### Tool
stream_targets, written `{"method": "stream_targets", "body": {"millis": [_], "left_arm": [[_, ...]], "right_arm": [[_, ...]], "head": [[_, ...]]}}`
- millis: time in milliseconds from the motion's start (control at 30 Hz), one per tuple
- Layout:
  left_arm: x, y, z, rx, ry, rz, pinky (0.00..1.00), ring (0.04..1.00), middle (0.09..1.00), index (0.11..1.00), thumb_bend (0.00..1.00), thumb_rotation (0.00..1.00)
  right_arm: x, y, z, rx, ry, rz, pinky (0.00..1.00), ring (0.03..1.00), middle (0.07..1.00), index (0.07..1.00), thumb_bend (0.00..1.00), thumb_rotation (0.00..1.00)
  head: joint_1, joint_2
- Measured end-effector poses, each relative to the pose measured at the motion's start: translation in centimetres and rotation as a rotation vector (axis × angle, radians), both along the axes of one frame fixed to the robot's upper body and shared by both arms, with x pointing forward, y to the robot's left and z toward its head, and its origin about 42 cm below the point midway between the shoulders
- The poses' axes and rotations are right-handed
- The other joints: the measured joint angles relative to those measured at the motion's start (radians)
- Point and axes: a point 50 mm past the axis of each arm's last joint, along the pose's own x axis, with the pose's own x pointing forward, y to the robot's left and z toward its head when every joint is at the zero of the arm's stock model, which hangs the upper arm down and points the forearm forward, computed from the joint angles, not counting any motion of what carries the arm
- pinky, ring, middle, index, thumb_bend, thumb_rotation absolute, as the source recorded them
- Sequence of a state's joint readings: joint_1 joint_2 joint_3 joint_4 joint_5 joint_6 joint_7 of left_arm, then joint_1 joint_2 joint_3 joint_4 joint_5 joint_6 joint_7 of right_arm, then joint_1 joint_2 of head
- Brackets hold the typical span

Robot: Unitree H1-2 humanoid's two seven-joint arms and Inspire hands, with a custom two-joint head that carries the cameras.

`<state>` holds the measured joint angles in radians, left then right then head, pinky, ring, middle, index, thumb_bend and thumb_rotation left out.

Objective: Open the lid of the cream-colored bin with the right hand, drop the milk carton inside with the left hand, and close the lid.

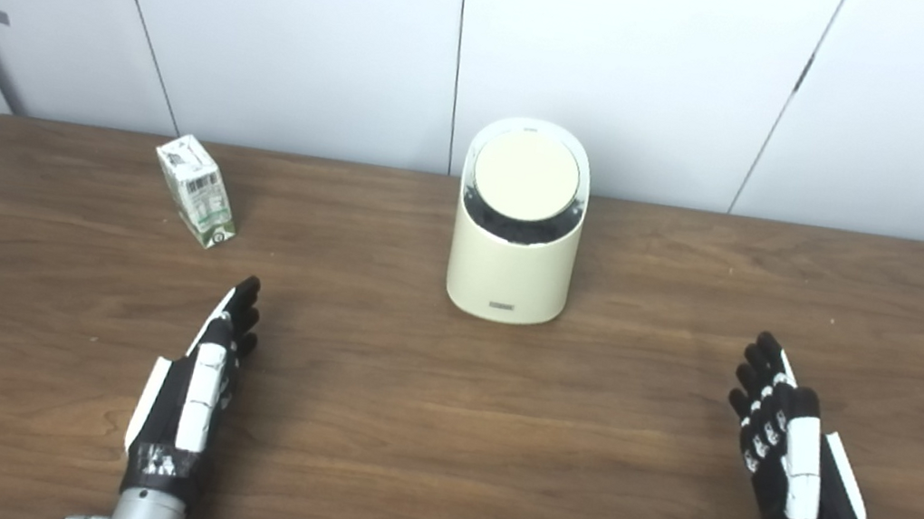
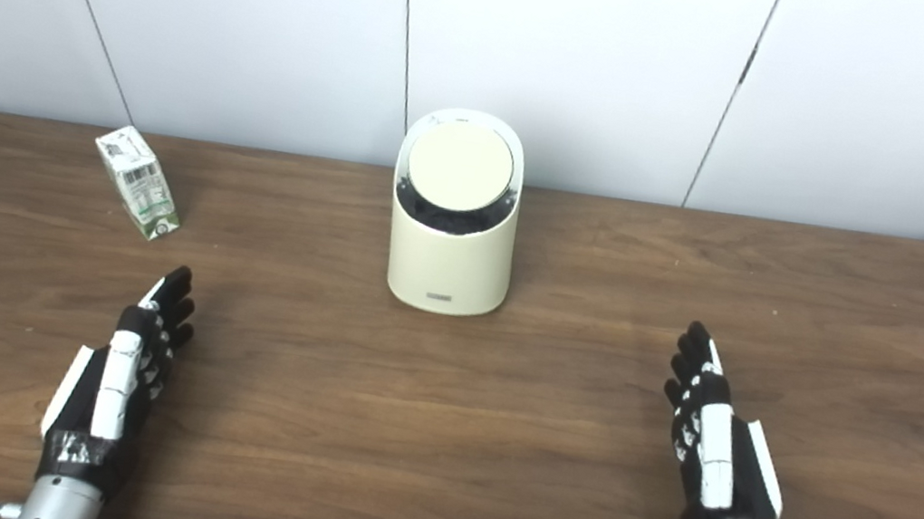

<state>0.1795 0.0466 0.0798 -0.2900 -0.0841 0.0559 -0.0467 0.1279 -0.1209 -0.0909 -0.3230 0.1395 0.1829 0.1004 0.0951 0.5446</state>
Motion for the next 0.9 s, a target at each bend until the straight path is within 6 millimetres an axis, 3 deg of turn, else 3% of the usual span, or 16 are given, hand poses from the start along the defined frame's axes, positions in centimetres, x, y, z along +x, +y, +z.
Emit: {"method": "stream_targets", "body": {"millis": [500,900], "left_arm": [[-0.05,0.43,-0.11,0.001,0.001,0.013,1.00,1.000,1.000,1.000,0.59,1.00],[-0.08,0.70,-0.08,-0.012,-0.002,0.011,1.00,1.000,1.000,1.000,0.59,1.00]], "right_arm": [[0.03,0.17,-0.20,-0.006,-0.007,0.005,1.00,1.000,1.000,1.000,0.67,1.00],[0.08,0.61,-0.27,-0.019,-0.005,-0.009,1.00,1.000,1.000,1.000,0.68,0.98]], "head": [[-0.066,0.011],[-0.075,0.017]]}}
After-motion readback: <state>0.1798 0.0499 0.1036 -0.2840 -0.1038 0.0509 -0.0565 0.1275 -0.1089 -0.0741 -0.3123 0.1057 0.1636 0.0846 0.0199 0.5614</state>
